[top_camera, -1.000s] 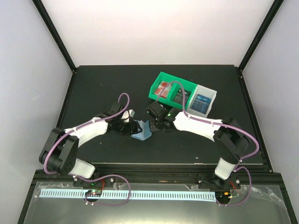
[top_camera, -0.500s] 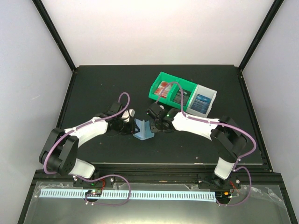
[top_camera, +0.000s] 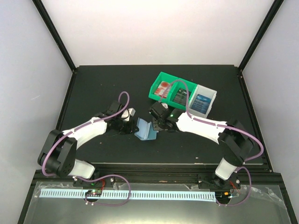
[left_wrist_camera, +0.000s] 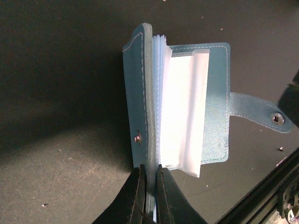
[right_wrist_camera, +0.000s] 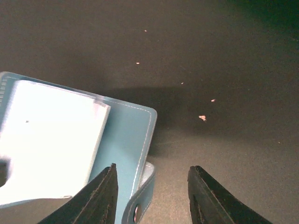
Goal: Put the credit cards into the card holder
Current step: Open the card holder at the center of the board.
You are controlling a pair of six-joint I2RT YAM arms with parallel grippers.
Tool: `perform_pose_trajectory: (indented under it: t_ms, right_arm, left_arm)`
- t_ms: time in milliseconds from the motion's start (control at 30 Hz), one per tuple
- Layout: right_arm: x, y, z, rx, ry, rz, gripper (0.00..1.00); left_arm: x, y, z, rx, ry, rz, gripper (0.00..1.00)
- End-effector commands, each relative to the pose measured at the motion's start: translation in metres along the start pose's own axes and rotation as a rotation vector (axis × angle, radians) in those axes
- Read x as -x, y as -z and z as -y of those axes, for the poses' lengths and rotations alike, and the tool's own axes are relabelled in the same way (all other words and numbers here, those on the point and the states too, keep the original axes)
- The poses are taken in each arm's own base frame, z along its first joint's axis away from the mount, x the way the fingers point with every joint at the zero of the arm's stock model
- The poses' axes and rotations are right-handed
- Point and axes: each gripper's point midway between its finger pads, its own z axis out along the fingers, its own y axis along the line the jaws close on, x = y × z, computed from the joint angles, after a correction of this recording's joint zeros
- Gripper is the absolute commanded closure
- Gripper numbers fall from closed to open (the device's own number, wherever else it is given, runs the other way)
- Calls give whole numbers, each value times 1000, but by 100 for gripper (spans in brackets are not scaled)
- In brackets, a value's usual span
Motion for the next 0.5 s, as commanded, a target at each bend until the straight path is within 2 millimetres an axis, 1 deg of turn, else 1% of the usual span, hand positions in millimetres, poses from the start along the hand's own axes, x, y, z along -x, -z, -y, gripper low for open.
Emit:
perform_pose_trajectory:
  t_ms: [0, 67, 100, 167, 233, 300, 400, 467]
  right_arm:
    - [12, 20, -10, 86, -12, 46, 57]
    - [9, 23, -23, 159, 4, 27, 58]
    - [8, 25, -32, 208, 13, 16, 62]
    - [4, 27, -53, 326, 28, -10, 73]
    - [2, 24, -68, 390, 20, -35, 83]
    - [0, 15, -73, 394, 18, -63, 89]
    - [-4, -3, -75, 373, 27, -87, 93]
    - [-11, -14, -78, 379, 43, -122, 93]
  left_arm:
    - [10, 4, 18, -61, -29, 12, 98]
    - [9, 3, 17, -60, -26, 8, 98]
    - [9, 2, 17, -61, -25, 5, 98]
    - [8, 0, 17, -65, -25, -4, 98]
    - [5, -1, 16, -68, -22, -15, 98]
    - [4, -2, 14, -66, -19, -19, 98]
    - [2, -4, 12, -62, -13, -18, 98]
    - [0, -5, 9, -53, -2, -19, 98]
